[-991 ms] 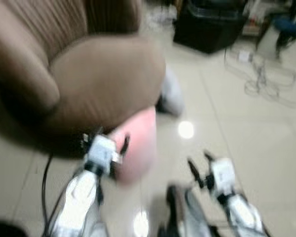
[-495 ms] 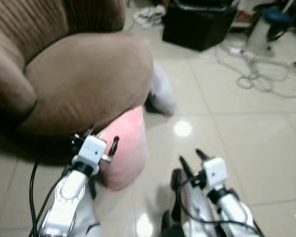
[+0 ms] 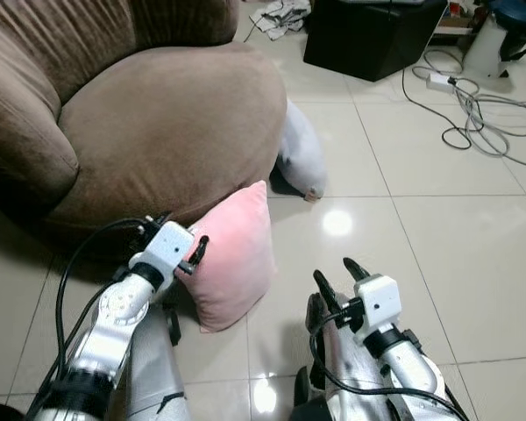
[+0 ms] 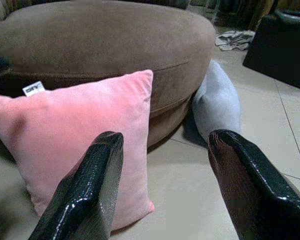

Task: Move the pillow to the sofa from floor

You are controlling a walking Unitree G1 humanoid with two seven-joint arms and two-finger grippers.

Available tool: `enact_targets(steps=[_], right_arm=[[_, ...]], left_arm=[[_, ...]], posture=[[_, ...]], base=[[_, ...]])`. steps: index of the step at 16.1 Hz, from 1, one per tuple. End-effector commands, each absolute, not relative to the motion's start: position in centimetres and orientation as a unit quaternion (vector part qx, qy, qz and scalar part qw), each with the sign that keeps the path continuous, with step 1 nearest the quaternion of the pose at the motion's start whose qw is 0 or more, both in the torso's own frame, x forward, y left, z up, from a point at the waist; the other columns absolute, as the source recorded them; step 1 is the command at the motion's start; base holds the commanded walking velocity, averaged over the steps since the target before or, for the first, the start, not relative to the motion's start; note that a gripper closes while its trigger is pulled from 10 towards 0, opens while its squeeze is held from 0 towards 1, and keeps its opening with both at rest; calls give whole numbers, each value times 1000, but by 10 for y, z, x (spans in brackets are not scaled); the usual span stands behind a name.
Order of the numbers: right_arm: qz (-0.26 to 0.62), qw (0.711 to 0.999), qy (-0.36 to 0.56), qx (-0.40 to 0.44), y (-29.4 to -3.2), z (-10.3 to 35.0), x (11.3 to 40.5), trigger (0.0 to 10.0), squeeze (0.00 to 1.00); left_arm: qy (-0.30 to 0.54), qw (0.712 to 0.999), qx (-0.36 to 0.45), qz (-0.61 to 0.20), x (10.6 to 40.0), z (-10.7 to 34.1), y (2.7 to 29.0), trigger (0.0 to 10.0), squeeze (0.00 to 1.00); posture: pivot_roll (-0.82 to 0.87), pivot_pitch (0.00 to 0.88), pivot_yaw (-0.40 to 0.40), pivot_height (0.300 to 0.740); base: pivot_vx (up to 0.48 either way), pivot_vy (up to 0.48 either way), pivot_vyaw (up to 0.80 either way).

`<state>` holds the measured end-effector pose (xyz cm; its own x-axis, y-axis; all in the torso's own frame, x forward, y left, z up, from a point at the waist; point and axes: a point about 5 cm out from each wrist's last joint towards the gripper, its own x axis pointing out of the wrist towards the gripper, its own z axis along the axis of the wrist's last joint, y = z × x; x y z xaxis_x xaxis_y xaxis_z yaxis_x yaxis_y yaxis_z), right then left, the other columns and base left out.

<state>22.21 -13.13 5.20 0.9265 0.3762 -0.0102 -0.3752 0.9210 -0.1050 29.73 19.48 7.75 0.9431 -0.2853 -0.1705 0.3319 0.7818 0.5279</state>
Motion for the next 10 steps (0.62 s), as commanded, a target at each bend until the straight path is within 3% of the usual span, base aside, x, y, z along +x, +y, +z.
enact_targets(steps=[1,5,10], right_arm=[[183,982,0,-51,-134,52,219,10000,0],[180,983,-2,-46,-131,54,218,10000,0],[175,984,-14,-40,-127,61,220,10000,0]], left_arm=[[62,933,302,-185,299,71,192,10000,0],[122,892,360,-245,319,61,188,10000,0],[137,874,414,-216,352,83,195,10000,0]], posture=[[-15,181,-67,485],[-12,192,-63,485],[-30,197,-46,485]], base=[[0,0,0],[0,0,0],[0,0,0]])
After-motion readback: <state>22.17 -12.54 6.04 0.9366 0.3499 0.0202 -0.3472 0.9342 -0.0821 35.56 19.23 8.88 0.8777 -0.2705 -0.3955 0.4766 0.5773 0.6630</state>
